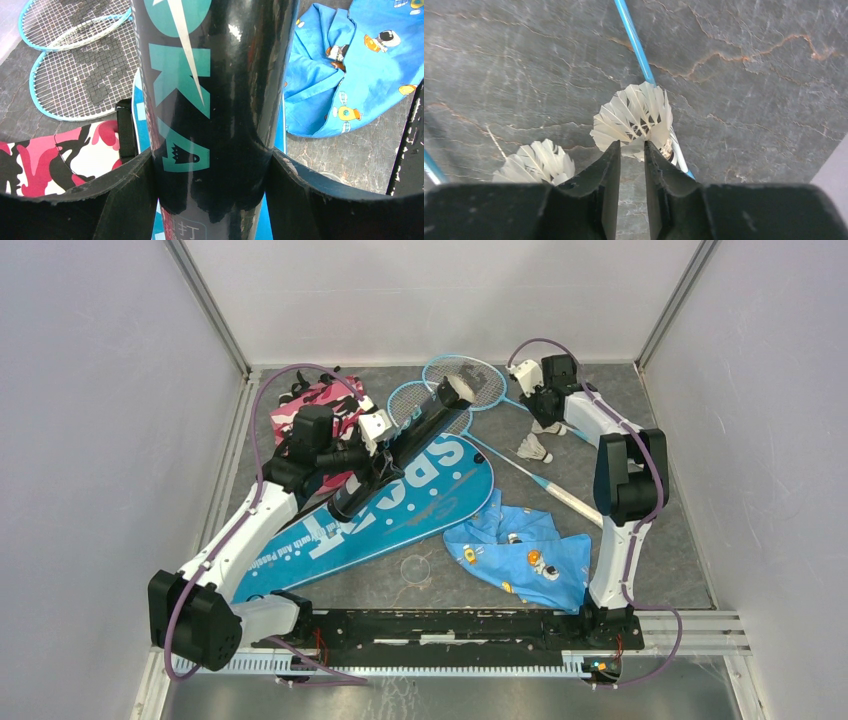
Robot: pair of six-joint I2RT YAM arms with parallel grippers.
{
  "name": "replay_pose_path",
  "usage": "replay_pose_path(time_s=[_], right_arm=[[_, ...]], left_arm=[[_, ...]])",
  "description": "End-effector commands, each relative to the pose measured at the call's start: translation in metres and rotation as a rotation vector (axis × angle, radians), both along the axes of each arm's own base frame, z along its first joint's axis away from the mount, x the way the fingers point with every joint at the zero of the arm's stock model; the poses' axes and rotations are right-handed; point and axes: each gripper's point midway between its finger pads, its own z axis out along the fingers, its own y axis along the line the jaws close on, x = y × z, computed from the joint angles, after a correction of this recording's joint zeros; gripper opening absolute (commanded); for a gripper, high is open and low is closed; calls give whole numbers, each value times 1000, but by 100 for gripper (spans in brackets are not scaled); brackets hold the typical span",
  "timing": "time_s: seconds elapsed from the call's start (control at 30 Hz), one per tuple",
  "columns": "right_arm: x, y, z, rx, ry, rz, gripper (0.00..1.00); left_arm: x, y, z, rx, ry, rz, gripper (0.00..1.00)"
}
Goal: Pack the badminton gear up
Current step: Pick up the shuttlecock at the center of the board.
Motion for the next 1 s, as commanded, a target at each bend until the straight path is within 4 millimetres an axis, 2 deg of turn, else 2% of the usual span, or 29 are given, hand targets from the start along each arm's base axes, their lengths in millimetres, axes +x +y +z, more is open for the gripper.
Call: replay_pose_path(time_s=[0.0, 0.23, 0.43, 0.5, 0.73, 0.97], right_arm=[[3, -18, 31, -83, -75, -40, 28], [-3, -36, 37, -187, -83, -55, 16], [-12, -36, 47, -181, -96, -49, 1], [-13, -34, 55, -170, -108, -45, 0], [-21, -16, 92, -68, -161, 9, 0], [-44, 22, 141, 162, -234, 146, 0]], left_arm=[[0, -6, 23, -30, -107, -51, 2], [0, -6, 25, -31, -110, -50, 2], [0, -6, 25, -32, -110, -52, 2], [0, -7, 25, -32, -110, -54, 2], [2, -5, 20, -16, -120, -49, 2], [6, 3, 3, 59, -166, -52, 2]])
